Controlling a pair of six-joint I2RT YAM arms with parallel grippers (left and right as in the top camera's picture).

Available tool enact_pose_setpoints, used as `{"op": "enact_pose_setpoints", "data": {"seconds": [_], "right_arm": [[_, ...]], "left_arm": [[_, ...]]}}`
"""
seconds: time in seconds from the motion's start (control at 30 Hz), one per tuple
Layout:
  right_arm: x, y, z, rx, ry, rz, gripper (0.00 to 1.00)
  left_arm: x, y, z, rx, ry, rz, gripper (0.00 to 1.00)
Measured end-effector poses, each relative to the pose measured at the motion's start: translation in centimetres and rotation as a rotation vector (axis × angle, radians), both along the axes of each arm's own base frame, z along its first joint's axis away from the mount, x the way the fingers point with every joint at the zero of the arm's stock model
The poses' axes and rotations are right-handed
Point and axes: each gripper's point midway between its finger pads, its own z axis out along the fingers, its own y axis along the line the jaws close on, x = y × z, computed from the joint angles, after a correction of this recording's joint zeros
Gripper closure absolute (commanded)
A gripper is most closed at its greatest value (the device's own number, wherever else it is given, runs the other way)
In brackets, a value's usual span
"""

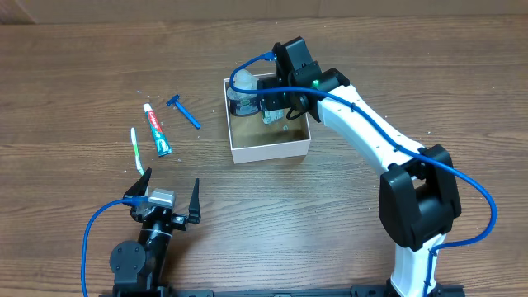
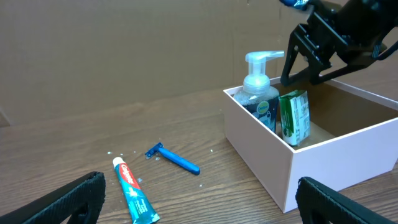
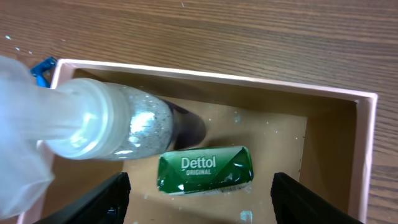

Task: Pack container
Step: 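Carry the soap bar with the right gripper into the box, then open the right gripper and lift it out of the box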

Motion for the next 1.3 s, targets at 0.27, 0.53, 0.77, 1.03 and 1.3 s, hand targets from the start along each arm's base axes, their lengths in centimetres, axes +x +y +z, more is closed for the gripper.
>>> {"op": "enact_pose_setpoints", "data": {"seconds": [0.27, 0.53, 0.77, 1.03, 1.3], "right_arm": [[0.6, -0.1, -2.6, -0.033, 0.018, -0.009, 0.26], [1.4, -1.1, -2.5, -0.098, -0.030, -0.055, 0.26], [1.4, -1.5, -2.4, -0.117, -0.027, -0.065, 0.21], [0.4, -2.3, 3.5, -0.114, -0.058, -0.073, 0.19], [-0.4, -3.6, 8.8, -0.089, -0.121, -0.096, 0.18]], "left_arm": [[0.0, 0.0, 0.0, 0.000, 0.000, 0.000, 0.00], [0.0, 0.0, 0.0, 0.000, 0.000, 0.000, 0.00], [0.0, 0.0, 0.0, 0.000, 0.000, 0.000, 0.00], [0.0, 0.0, 0.0, 0.000, 0.000, 0.000, 0.00], [0.0, 0.0, 0.0, 0.000, 0.000, 0.000, 0.00]]}}
